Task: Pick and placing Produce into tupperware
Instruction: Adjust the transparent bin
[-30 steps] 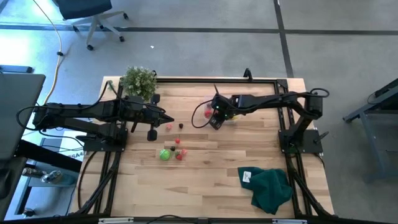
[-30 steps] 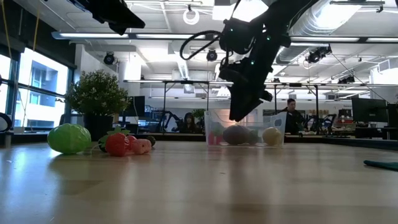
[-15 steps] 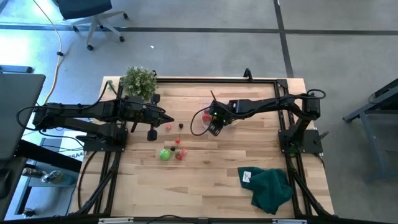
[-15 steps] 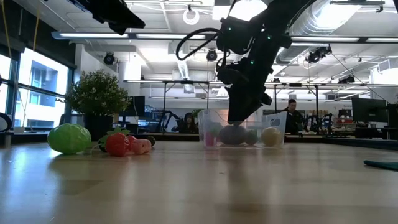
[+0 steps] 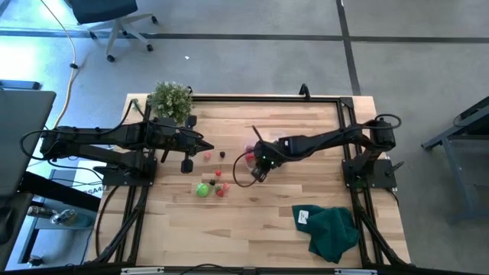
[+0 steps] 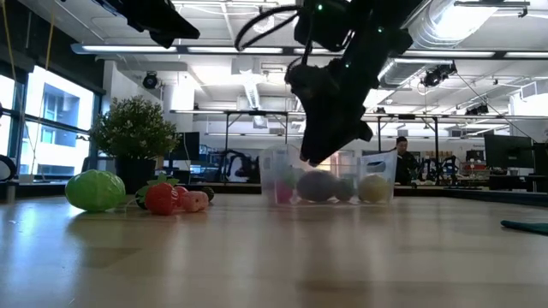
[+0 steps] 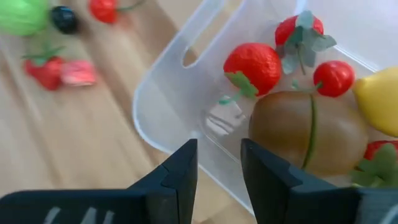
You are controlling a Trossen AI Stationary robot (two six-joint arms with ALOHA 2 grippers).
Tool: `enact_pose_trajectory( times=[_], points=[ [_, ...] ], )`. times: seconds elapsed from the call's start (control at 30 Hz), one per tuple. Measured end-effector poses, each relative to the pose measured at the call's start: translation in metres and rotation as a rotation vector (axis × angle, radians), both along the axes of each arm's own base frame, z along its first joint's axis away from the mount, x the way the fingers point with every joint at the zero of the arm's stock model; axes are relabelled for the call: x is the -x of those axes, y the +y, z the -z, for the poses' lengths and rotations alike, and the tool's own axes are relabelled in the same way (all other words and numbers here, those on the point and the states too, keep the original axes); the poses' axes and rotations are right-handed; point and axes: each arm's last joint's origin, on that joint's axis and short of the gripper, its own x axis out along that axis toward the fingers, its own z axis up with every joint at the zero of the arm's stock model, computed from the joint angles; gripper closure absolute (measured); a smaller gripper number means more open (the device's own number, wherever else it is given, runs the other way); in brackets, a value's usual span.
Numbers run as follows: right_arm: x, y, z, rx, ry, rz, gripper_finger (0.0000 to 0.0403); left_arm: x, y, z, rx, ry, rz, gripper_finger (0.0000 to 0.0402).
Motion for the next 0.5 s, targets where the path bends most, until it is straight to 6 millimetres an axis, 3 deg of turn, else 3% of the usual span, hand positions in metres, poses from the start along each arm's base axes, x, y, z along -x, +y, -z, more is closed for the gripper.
enact_pose_trajectory(
  times=[0.5],
  points=[
    [-0.006,0.026,-0.004,-0.021,-0.086,-0.03,0.0291,0.0,0.0,0.0,0.0,0.0,0.0,0.0396]
  ],
)
